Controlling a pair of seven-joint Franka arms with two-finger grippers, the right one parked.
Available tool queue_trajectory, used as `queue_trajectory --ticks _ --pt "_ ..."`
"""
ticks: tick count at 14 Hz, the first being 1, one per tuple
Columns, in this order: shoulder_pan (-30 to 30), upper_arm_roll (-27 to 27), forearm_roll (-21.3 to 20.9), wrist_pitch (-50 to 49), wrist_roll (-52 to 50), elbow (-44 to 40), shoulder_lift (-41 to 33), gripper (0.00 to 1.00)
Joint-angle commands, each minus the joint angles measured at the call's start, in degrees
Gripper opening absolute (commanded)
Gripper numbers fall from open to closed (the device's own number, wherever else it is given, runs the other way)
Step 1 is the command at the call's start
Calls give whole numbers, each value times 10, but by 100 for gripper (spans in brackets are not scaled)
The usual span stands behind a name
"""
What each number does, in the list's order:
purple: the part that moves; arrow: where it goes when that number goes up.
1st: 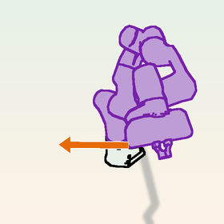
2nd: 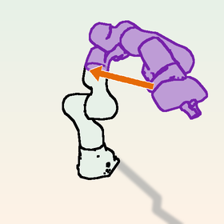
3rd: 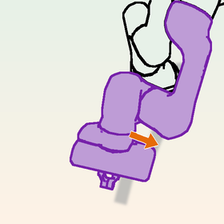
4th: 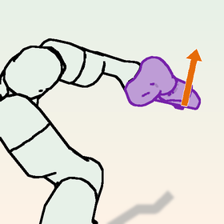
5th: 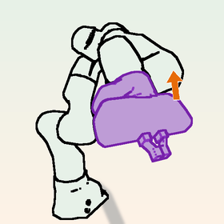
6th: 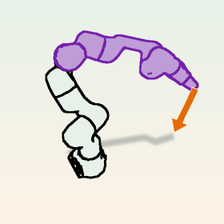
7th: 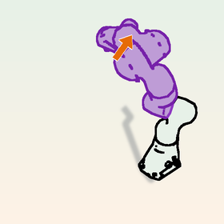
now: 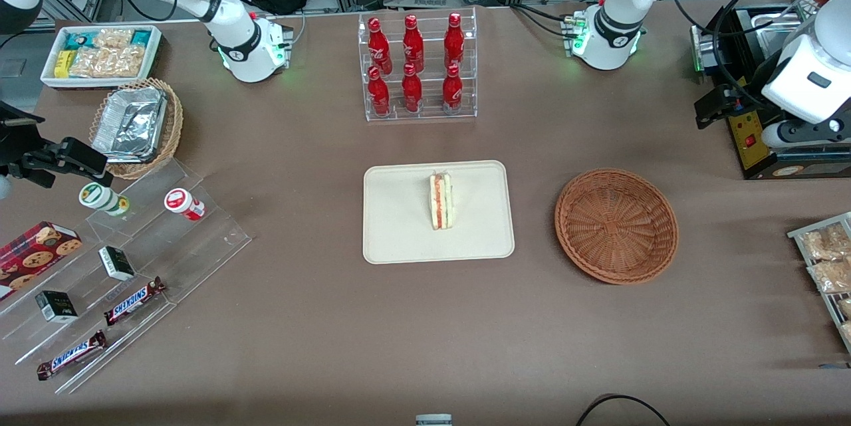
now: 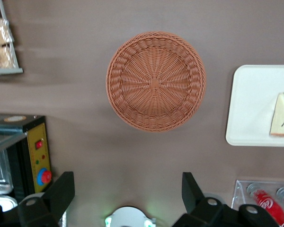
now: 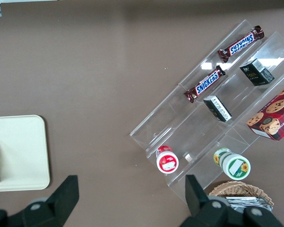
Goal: Place sandwich from basket to tray
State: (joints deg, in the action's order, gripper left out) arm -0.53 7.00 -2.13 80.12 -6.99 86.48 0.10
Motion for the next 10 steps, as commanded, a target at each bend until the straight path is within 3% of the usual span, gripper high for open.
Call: queue_trajectory --ticks 1,10 --pt "-3 -5 6 -6 32 -11 -3 100" --pt "-5 -8 -2 -4 5 -23 2 100"
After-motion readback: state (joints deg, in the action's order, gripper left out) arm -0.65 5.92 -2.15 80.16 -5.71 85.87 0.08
